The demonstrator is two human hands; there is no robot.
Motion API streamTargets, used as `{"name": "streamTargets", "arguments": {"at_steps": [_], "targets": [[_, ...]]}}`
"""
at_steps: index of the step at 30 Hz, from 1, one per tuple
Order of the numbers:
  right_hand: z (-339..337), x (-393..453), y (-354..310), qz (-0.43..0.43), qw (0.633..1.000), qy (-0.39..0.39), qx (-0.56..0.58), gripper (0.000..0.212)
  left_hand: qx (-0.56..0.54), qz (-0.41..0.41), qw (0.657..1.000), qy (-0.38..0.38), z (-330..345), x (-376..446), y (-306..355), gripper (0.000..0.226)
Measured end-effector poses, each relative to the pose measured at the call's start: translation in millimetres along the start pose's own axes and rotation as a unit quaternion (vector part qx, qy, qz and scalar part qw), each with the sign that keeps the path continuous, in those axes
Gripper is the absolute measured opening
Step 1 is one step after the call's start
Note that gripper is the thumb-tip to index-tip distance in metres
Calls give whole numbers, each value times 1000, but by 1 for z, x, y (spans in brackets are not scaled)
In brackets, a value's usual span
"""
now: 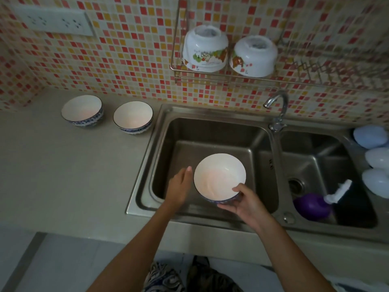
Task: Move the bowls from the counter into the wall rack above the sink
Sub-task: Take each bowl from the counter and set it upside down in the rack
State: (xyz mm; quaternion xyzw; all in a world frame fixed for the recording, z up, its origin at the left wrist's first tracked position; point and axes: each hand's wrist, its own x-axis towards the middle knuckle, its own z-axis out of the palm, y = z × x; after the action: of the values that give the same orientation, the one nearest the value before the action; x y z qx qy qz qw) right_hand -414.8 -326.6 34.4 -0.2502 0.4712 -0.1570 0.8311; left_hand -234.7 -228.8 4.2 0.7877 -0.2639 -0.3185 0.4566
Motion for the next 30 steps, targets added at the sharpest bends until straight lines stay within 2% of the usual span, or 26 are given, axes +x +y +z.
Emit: {"name": "streamTargets", "arguments": {"at_steps": [2,5,9,10,16,24,30], "targets": [[-10,3,-2,-3,1000,17,0,27,128,44,991,0,-3,-1,-19,45],[-18,7,-4,-6,999,43,-10,36,293,91,950,-48,-9,1,-46,53],[-21,13,-5,-18,996,74,-53,39,395,109,908,-89,-11,3,-74,74],[-21,15,-6,-20,995,80,-62,40,403,104,905,-91,-11,3,-80,79],[-22,32,-4,-47,983,124,-128,49,386,103,914,-70,-9,4,-94,75],[-12,47,3,-55,948,161,-270,68,386,91,916,-55,-7,6,-97,77],[-12,57,8,-95,922,164,-339,68,379,93,919,-56,-7,5,-97,68]]}}
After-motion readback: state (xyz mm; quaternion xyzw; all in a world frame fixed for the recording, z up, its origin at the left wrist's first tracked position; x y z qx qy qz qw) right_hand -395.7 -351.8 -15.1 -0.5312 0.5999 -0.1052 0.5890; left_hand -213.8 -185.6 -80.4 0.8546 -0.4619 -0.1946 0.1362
